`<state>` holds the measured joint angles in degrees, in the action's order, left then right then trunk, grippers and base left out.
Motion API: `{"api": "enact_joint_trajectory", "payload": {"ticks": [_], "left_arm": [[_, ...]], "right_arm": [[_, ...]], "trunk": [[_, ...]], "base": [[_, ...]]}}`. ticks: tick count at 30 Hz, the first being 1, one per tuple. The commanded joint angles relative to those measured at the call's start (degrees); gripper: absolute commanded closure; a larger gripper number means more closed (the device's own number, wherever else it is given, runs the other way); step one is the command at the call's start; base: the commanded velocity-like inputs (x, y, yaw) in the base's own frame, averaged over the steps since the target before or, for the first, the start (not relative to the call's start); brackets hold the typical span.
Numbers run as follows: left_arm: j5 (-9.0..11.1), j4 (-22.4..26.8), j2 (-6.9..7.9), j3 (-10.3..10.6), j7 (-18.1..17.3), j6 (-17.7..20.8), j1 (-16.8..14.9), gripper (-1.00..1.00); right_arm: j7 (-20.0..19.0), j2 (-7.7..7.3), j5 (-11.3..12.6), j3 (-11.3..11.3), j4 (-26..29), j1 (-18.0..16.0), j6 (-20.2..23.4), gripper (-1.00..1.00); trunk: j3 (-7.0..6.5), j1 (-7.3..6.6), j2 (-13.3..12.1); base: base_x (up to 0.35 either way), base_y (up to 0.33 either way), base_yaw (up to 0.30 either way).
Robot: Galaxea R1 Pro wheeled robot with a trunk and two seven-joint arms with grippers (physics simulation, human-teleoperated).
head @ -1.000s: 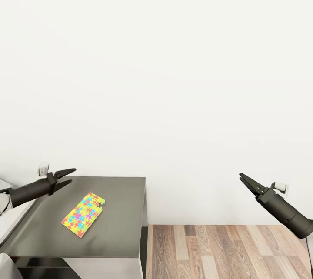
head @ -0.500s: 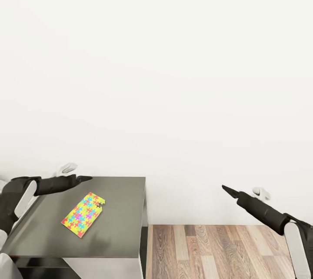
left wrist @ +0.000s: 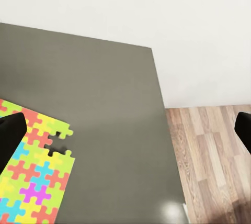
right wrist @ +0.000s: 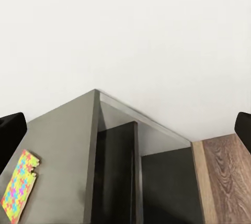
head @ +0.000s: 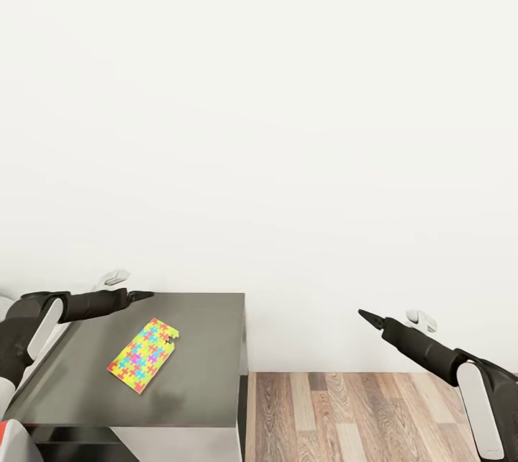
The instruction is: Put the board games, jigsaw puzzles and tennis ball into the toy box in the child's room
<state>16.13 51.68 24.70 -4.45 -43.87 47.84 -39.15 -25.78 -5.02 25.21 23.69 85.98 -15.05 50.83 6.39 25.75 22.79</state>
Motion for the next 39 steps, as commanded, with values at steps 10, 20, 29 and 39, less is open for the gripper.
{"api": "enact_joint_trajectory", "payload": {"ticks": [10,20,29,39], "left_arm": [[0.0,0.1,-0.09,0.0,-0.1,0.2,-0.1,-1.00],[-0.4,0.1,-0.14,0.3,0.8,0.3,-0.1,-1.00],[-1.9,0.0,-1.74,0.7,9.6,0.2,-0.1,-1.00],[-2.1,0.0,-3.78,0.6,18.5,-0.9,0.0,-1.00]], "right_arm": [[-0.5,0.01,-0.1,0.0,-0.1,-0.1,0.2,-1.00],[-1.4,0.03,-0.2,-0.1,0.1,-0.1,0.1,-1.00],[-1.6,0.01,-0.2,-0.1,0.0,-0.1,0.1,-1.00],[-1.7,0.01,-0.2,-0.1,-0.3,0.0,-0.1,-1.00]], "trunk": [[0.13,0.04,0.1],[0.28,0.04,0.1],[1.05,0.04,0.1],[1.99,0.04,0.1]], "base": [[0.000,0.044,0.000],[0.007,0.074,0.000],[0.075,0.002,0.000],[0.081,0.000,0.000]]}}
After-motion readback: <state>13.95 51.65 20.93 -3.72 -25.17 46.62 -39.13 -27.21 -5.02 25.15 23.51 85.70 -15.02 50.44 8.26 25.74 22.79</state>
